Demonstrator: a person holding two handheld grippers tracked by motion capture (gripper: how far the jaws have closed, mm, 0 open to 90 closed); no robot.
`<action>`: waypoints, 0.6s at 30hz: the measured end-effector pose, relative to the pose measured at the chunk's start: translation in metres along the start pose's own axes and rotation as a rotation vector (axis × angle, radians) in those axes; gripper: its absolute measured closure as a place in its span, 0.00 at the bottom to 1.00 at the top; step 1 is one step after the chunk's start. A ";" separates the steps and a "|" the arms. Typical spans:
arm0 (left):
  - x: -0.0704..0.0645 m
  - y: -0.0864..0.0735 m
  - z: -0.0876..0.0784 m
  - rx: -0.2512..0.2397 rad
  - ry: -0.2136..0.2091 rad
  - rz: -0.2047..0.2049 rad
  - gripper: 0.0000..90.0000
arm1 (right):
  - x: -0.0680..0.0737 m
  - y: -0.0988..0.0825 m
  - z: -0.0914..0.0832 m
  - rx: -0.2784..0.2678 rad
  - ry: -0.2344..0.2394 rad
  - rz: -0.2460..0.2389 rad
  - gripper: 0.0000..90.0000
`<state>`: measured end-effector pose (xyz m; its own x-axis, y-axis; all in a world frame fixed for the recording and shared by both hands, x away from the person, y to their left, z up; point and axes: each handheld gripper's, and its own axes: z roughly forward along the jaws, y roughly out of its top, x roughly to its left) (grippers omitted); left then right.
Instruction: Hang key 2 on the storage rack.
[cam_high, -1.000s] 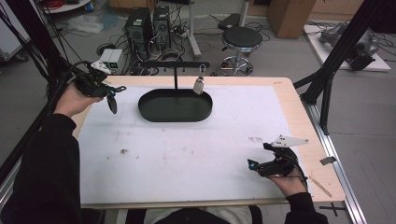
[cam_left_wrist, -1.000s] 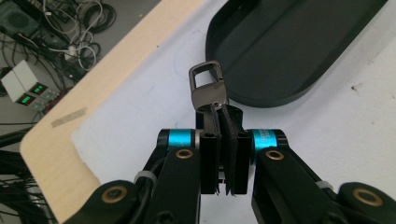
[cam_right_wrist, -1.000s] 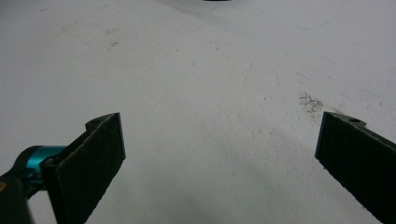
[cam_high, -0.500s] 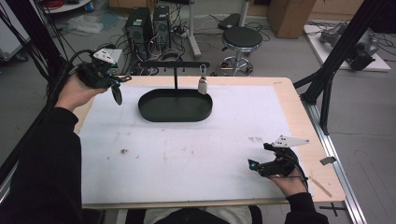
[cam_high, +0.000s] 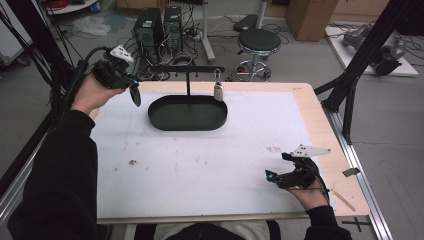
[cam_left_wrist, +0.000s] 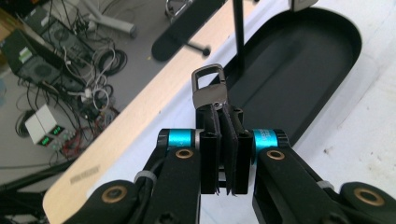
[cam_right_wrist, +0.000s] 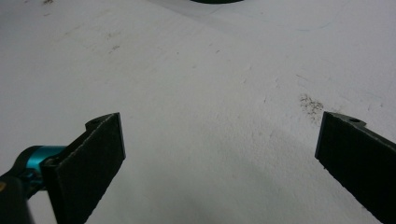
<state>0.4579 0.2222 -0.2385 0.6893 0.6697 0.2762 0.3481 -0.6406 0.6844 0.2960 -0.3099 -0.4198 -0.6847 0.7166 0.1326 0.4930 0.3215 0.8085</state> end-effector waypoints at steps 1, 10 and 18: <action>-0.001 0.003 0.001 -0.005 0.001 0.003 0.95 | 0.000 0.000 0.000 0.000 0.001 -0.001 0.01; -0.004 0.013 0.020 0.023 0.022 -0.007 0.95 | -0.001 -0.001 -0.001 -0.003 0.001 -0.003 0.01; -0.009 0.014 0.044 0.093 0.038 -0.037 0.94 | 0.000 -0.001 -0.003 -0.003 0.002 -0.008 0.01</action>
<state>0.4847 0.1910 -0.2612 0.6505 0.7066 0.2785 0.4318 -0.6457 0.6298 0.2938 -0.3120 -0.4190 -0.6898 0.7127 0.1273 0.4857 0.3252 0.8114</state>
